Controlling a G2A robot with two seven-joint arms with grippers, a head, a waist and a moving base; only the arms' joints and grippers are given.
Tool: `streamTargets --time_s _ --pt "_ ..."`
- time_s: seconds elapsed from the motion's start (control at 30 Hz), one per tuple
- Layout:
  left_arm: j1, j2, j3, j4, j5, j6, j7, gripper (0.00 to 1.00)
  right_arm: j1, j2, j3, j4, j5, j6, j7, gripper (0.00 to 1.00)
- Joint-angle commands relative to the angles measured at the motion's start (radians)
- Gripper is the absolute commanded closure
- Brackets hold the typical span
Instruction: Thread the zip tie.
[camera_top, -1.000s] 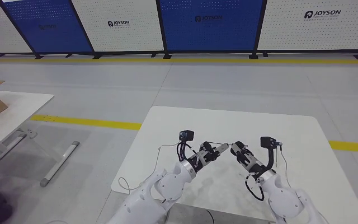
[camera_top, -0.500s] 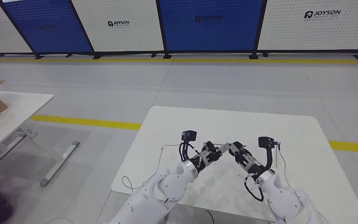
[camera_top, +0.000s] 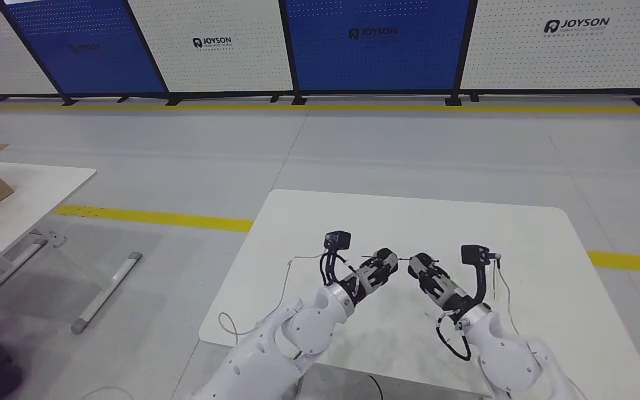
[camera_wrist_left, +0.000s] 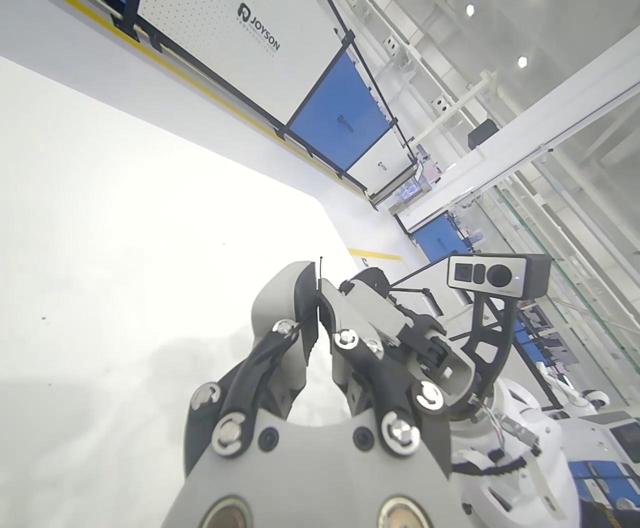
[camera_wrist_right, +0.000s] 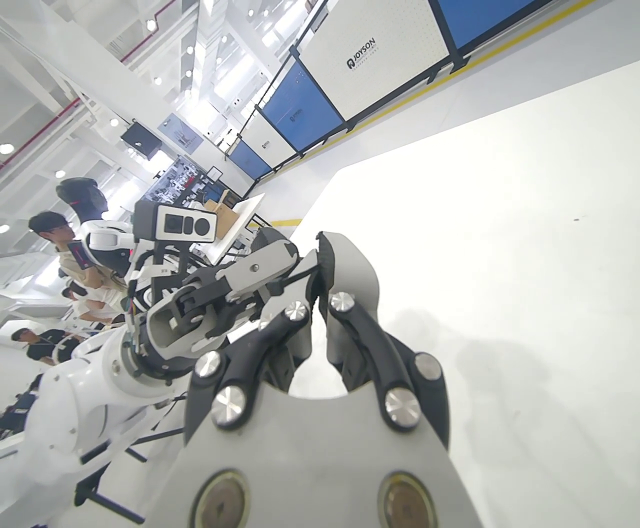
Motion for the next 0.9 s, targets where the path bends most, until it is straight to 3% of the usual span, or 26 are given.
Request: streamTargets --time_s 0.0,0.57,0.6,0.63,0.7,0.87 --pt "0.000 0.000 -0.001 0.000 0.000 -0.002 -0.002 1.00 0.000 0.000 0.001 0.000 0.001 0.001 0.000 1.00" --pt "0.011 0.001 -0.001 -0.013 0.027 -0.032 -0.028 1.00 0.013 0.001 -0.006 0.008 0.011 -0.008 0.041 1.00" --pt "0.012 0.001 -0.001 -0.014 0.028 -0.031 -0.027 1.00 0.013 0.001 -0.005 0.009 0.013 -0.008 0.044 0.77" --pt "0.012 0.001 -0.001 -0.014 0.030 -0.029 -0.026 1.00 0.013 0.001 -0.004 0.009 0.015 -0.009 0.046 0.67" --pt "0.013 0.000 -0.001 -0.014 0.032 -0.022 -0.025 1.00 0.012 0.002 -0.003 0.009 0.017 -0.009 0.048 0.57" --pt "0.012 -0.002 -0.002 -0.011 0.026 -0.008 -0.022 1.00 0.006 0.003 0.003 0.007 0.021 -0.017 0.040 0.56"
